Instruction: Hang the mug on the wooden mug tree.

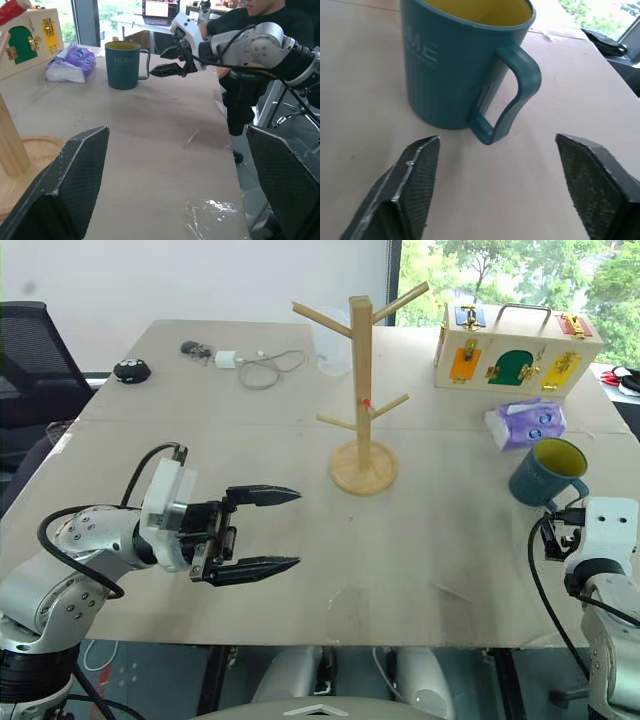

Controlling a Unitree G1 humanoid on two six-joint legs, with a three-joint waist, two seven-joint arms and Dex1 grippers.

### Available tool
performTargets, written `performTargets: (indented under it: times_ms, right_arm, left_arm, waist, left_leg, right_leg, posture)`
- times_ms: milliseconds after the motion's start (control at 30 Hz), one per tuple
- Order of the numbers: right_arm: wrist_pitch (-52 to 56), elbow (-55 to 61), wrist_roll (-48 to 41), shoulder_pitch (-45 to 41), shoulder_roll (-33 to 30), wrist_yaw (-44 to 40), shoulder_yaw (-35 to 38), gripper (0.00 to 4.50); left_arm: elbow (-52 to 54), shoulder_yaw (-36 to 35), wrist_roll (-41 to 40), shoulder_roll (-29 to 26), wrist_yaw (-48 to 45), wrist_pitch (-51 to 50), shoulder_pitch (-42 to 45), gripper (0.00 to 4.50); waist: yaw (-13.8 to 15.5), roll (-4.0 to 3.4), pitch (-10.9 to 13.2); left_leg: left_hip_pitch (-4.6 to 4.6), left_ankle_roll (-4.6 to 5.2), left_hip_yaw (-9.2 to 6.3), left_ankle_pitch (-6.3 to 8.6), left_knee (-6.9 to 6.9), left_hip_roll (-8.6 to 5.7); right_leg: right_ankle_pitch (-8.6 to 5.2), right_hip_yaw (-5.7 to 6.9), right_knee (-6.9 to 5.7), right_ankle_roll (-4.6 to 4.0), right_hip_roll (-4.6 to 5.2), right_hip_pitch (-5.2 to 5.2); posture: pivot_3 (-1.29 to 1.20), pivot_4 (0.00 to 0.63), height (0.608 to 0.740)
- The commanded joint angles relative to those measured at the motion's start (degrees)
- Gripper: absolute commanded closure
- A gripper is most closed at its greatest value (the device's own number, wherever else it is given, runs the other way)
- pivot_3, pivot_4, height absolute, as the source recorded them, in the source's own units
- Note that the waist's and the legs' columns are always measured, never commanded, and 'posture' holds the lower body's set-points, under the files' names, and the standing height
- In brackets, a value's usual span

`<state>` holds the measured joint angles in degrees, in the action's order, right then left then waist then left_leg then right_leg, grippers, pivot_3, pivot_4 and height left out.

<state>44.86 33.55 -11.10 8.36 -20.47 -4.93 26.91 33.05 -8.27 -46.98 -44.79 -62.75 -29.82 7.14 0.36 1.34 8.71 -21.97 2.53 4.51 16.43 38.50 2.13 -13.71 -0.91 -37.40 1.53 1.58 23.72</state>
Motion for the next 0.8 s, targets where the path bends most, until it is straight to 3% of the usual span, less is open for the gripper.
performTargets:
  times_ms: [33, 367, 667, 800]
  right_arm:
    - [-2.05, -1.13, 1.71, -1.78, 1.05, 2.56, 0.1, 0.6]
    - [-3.22, -5.31, 2.91, -6.7, 3.14, 4.64, -1.53, 0.6]
    - [-4.95, -9.98, 4.79, -10.45, 3.37, 6.48, -2.91, 0.6]
    - [-5.79, -12.19, 5.37, -11.55, 3.12, 6.97, -2.66, 1.85]
  left_arm:
    - [3.01, 0.02, -1.4, -0.95, 0.24, -0.37, 1.26, 0.0]
    - [4.24, -1.02, -3.01, -1.61, 1.66, -1.93, 1.51, 0.0]
    - [6.63, -2.44, -2.4, -1.71, 2.07, -0.06, -3.84, 0.0]
    - [9.73, -3.03, -2.85, -1.76, 3.75, 0.02, -6.26, 0.0]
  waist:
    - [-0.17, 0.0, 0.0]
    - [-1.1, -0.02, 0.01]
    - [-1.18, -0.03, 0.02]
    - [-1.13, -0.03, 0.02]
  left_leg:
    - [0.01, 0.0, 0.01, 0.0, 0.0, 0.0]
    - [0.01, -0.01, 0.01, 0.0, -0.01, 0.01]
    - [0.02, -0.02, 0.05, -0.01, -0.03, 0.01]
    - [0.0, -0.02, 0.04, -0.01, -0.04, 0.01]
  right_leg:
    - [0.0, 0.0, 0.0, 0.01, 0.0, 0.0]
    - [0.02, -0.01, -0.02, 0.0, -0.02, 0.01]
    - [0.03, -0.04, -0.02, -0.01, -0.01, 0.03]
    - [0.02, -0.1, -0.02, -0.01, 0.01, 0.04]
  posture:
    - [0.0, 0.15, 0.74]
    - [0.0, 0.15, 0.74]
    - [0.0, 0.15, 0.74]
    - [0.0, 0.15, 0.74]
